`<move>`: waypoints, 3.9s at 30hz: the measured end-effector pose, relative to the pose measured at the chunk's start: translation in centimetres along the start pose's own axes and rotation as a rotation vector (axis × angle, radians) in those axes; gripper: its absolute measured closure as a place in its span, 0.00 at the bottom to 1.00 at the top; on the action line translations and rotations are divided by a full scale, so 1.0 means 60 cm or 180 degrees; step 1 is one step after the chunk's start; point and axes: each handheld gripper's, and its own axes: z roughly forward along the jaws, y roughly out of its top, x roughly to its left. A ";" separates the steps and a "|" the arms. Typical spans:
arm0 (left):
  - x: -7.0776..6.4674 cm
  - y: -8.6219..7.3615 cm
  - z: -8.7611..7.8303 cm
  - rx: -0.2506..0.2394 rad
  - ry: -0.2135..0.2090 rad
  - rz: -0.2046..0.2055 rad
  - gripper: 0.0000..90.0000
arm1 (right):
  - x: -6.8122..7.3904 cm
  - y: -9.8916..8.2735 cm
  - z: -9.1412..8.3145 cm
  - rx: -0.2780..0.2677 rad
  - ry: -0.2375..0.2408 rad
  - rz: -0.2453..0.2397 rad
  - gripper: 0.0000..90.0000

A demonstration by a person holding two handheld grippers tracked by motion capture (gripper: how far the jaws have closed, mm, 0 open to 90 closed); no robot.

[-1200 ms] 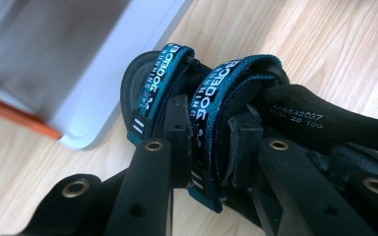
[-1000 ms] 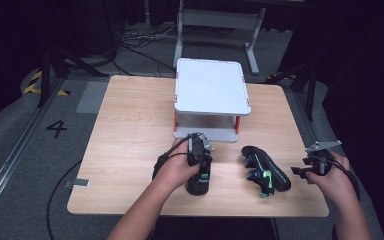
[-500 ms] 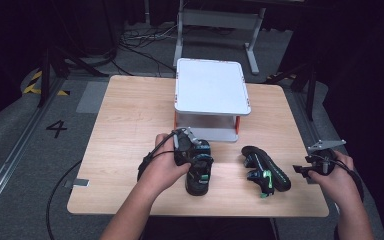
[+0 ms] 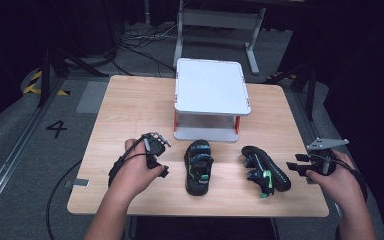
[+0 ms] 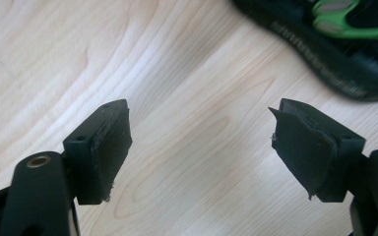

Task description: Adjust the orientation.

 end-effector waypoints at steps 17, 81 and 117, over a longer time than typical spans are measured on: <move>0.046 -0.039 0.036 0.0057 -0.0151 -0.0257 0.26 | 0.090 0.046 0.018 0.0276 0.0209 -0.0484 0.53; 0.028 -0.043 0.035 0.0049 -0.0266 -0.0121 0.26 | 0.226 0.023 0.064 0.1201 0.0442 -0.1638 0.61; 0.037 -0.055 0.029 0.0039 -0.0272 -0.0178 0.26 | 0.185 0.083 0.105 0.1232 -0.0128 -0.2022 0.37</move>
